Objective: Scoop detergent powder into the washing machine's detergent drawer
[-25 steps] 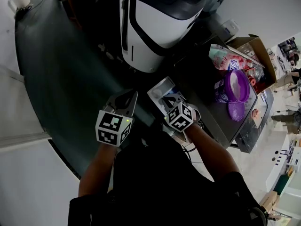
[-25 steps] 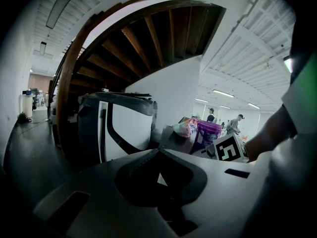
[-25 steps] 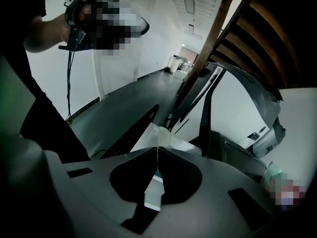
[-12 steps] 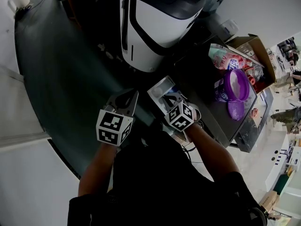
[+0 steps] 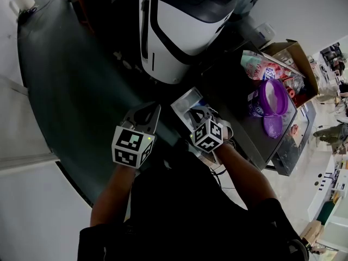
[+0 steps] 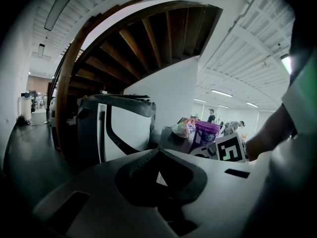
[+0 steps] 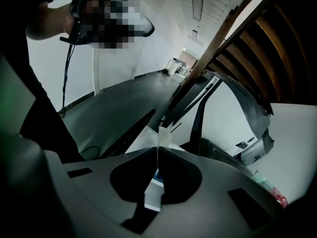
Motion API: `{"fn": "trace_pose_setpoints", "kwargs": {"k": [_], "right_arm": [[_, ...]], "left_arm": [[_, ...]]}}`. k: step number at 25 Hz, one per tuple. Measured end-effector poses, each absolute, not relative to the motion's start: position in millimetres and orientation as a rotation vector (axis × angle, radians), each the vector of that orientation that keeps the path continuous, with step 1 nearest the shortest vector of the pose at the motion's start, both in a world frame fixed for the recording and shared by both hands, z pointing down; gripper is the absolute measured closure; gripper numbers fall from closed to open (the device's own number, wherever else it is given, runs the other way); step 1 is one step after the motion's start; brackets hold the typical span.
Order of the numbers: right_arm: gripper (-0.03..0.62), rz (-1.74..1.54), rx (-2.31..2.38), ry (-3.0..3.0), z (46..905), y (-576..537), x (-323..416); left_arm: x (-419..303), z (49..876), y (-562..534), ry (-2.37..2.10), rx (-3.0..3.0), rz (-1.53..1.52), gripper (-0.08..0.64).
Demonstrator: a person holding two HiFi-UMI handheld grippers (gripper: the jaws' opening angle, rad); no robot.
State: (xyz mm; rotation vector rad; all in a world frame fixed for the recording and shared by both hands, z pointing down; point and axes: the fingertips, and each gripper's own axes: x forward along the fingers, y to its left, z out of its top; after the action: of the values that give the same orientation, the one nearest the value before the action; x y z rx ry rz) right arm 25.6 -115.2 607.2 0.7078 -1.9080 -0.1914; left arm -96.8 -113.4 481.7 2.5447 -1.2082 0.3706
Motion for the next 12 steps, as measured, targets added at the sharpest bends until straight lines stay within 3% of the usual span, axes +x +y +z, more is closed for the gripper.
{"fn": "trace_pose_setpoints", "kwargs": {"k": [12], "right_arm": [[0.572,-0.209,0.734,-1.887,606.1,-113.2,27.4]], "left_arm": [[-95.4,477.1,-112.1,-1.198,2.566,0.377,0.554]]}}
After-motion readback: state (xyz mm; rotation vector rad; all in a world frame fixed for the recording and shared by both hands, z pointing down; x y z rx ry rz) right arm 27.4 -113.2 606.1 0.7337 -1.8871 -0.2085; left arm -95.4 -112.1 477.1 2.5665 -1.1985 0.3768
